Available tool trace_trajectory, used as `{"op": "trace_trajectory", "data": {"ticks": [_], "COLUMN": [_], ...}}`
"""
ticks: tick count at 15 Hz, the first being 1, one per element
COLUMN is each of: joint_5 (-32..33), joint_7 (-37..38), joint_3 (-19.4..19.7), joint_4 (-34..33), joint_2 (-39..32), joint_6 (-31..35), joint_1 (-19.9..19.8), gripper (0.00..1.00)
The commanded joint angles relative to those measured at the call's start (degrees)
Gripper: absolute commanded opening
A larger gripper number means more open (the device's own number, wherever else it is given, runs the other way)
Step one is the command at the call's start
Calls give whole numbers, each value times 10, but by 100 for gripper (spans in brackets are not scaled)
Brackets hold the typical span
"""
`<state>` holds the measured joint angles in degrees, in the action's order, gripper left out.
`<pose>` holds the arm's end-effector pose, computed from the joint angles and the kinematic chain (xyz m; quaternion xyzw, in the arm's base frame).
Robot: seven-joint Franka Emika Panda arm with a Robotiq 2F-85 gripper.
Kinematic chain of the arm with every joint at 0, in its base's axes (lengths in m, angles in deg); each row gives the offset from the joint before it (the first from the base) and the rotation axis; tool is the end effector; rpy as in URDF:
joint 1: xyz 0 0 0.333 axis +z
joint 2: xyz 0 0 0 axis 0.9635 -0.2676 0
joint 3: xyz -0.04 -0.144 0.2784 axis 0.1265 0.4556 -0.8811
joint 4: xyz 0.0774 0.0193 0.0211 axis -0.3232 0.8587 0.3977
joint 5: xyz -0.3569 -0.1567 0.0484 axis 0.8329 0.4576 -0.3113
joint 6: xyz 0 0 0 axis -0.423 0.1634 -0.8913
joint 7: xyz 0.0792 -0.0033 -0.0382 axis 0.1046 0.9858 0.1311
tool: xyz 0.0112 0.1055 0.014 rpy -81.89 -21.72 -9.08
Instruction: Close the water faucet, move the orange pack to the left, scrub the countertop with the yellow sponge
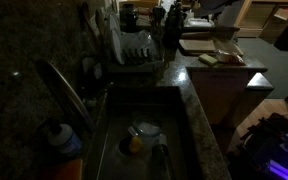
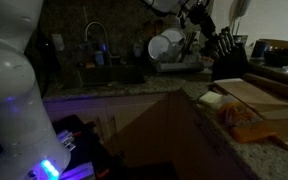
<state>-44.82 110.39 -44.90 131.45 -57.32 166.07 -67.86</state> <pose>0.7036 -0.0902 0.4604 0.8200 -0.4253 0.1814 0.3373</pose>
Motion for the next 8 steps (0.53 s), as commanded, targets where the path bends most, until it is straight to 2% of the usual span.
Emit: {"op": "trace_trajectory", "data": {"ticks": [1, 3, 5, 8], "joint_5": [-38, -77, -142, -235], "joint_7": [24, 21, -21, -93], "joint_3": [4, 9, 4, 3], "joint_4": [17, 17, 26, 30], "joint_2": [16, 10, 11, 0], "joint_6": [-43, -51, -36, -11], "joint_1": [-49, -87, -128, -178], "gripper": [74, 88, 100, 100]}}
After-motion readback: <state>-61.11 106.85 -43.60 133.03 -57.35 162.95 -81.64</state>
